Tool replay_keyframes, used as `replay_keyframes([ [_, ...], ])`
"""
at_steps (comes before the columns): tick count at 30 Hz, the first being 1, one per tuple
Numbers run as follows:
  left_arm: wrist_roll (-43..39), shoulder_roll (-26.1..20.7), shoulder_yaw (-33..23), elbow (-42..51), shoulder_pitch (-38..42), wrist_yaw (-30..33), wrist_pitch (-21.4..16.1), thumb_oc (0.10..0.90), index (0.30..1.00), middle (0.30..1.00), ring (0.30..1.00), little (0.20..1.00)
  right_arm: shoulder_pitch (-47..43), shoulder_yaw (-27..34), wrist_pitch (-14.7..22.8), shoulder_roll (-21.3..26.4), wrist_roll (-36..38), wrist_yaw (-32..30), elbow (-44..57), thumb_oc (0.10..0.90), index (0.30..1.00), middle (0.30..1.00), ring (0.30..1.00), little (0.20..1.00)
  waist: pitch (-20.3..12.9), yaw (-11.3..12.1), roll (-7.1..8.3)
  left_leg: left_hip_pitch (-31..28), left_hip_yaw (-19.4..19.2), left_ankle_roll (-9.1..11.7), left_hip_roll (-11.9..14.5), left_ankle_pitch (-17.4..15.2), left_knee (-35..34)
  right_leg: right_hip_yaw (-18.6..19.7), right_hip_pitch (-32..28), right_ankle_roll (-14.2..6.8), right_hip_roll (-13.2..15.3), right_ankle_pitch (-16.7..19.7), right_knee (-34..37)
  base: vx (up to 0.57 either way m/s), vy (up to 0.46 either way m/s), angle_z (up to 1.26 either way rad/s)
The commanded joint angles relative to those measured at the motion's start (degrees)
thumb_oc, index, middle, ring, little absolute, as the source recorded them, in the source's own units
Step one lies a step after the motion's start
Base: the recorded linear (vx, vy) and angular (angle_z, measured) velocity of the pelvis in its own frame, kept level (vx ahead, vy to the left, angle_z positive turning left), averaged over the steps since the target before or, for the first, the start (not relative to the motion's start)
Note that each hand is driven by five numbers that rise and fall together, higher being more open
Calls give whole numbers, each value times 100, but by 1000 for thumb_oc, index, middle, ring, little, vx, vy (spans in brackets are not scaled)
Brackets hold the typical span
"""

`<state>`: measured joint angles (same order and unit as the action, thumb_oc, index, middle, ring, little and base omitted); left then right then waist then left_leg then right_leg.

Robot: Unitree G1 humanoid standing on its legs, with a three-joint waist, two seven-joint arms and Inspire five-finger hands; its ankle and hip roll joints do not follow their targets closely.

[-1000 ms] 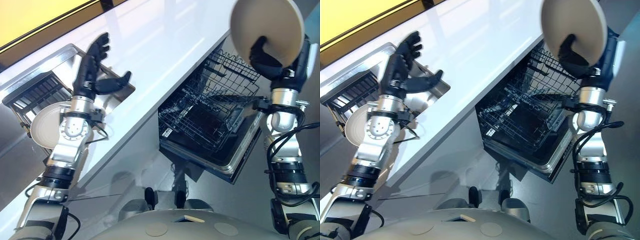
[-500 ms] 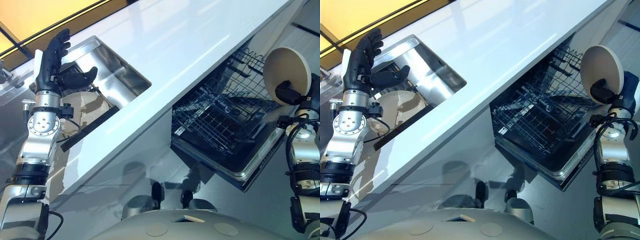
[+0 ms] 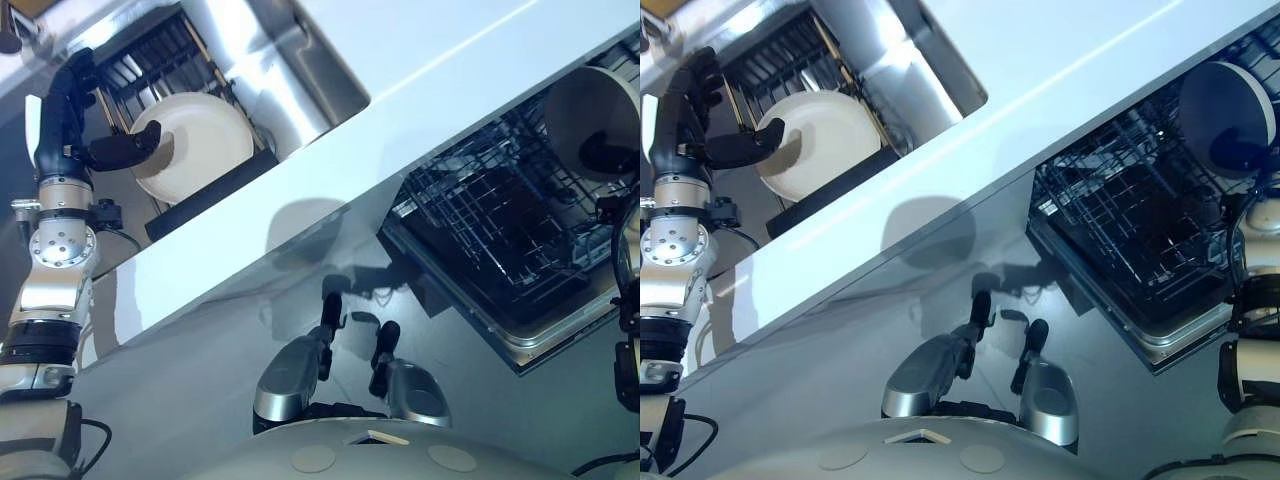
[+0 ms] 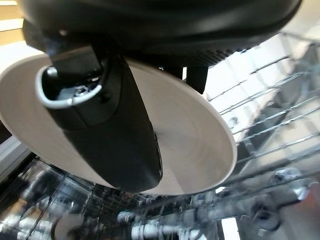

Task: Pick up plates and place into dishwasher.

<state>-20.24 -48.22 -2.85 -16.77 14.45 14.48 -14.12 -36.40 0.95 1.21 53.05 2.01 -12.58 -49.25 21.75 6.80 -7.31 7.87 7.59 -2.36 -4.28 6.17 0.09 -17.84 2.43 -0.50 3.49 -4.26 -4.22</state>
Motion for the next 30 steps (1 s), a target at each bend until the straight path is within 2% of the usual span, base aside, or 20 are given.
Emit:
replay_keyframes([
  [1, -262, -530, -878, 106, 514, 435, -815, 800, 900, 900, 900, 900, -497, -523, -240, 980, -187, 277, 164, 100, 300, 300, 300, 200, -395, 51, -62, 25, -256, 509, 138, -570, 234, 118, 790, 292, -3, -1248, -1893, -59, -8, 19],
  [4, -290, -577, -880, 139, 517, 498, -868, 800, 900, 900, 900, 900, -574, -668, -795, 956, -242, 649, -250, 100, 300, 300, 300, 200, -313, 98, -38, 126, -257, 486, 144, -551, 279, 126, 933, 303, 18, -1263, -2029, -45, -25, 22],
  [5, -302, -588, -878, 158, 527, 504, -862, 800, 900, 900, 900, 900, -571, -698, -860, 954, -254, 736, -391, 100, 300, 300, 300, 200, -311, 113, -38, 156, -251, 479, 154, -539, 278, 127, 961, 305, 8, -1243, -2026, -39, -36, 5],
  [6, -343, -630, -876, 172, 543, 518, -854, 800, 900, 900, 900, 900, -582, -728, -903, 938, -238, 807, -535, 185, 373, 373, 373, 285, -291, 131, -34, 177, -249, 472, 165, -534, 290, 126, 987, 305, 9, -1232, -2048, -27, -36, 2],
  [7, -356, -660, -870, 162, 556, 534, -867, 800, 900, 900, 900, 900, -586, -749, -1014, 909, -261, 848, -653, 512, 653, 653, 653, 612, -258, 139, -18, 178, -249, 463, 163, -537, 306, 136, 1005, 303, 19, -1242, -2093, -18, -42, 4],
  [8, -391, -678, -852, 172, 565, 547, -867, 800, 900, 900, 900, 900, -563, -778, -1030, 865, -303, 866, -759, 800, 900, 900, 900, 900, -258, 155, -14, 192, -241, 455, 177, -533, 315, 141, 1012, 298, 5, -1213, -2082, -8, -35, 2],
  [18, -337, -646, -890, 239, 568, 556, -816, 800, 900, 900, 900, 900, -384, -787, -950, 613, -326, 626, -448, 800, 900, 900, 900, 900, -306, 127, 123, 58, -211, 423, 171, -576, 320, 248, 774, 251, -72, -1083, -1801, 0, -1, 0],
  [30, -321, -421, -945, 183, 414, 296, -689, 800, 900, 900, 900, 900, 124, -510, -597, 339, -344, 99, 683, 800, 900, 900, 900, 900, -648, 16, 295, -429, -273, 370, 133, -669, 141, 337, 119, 124, -108, -886, -1162, 6, 37, -4],
])
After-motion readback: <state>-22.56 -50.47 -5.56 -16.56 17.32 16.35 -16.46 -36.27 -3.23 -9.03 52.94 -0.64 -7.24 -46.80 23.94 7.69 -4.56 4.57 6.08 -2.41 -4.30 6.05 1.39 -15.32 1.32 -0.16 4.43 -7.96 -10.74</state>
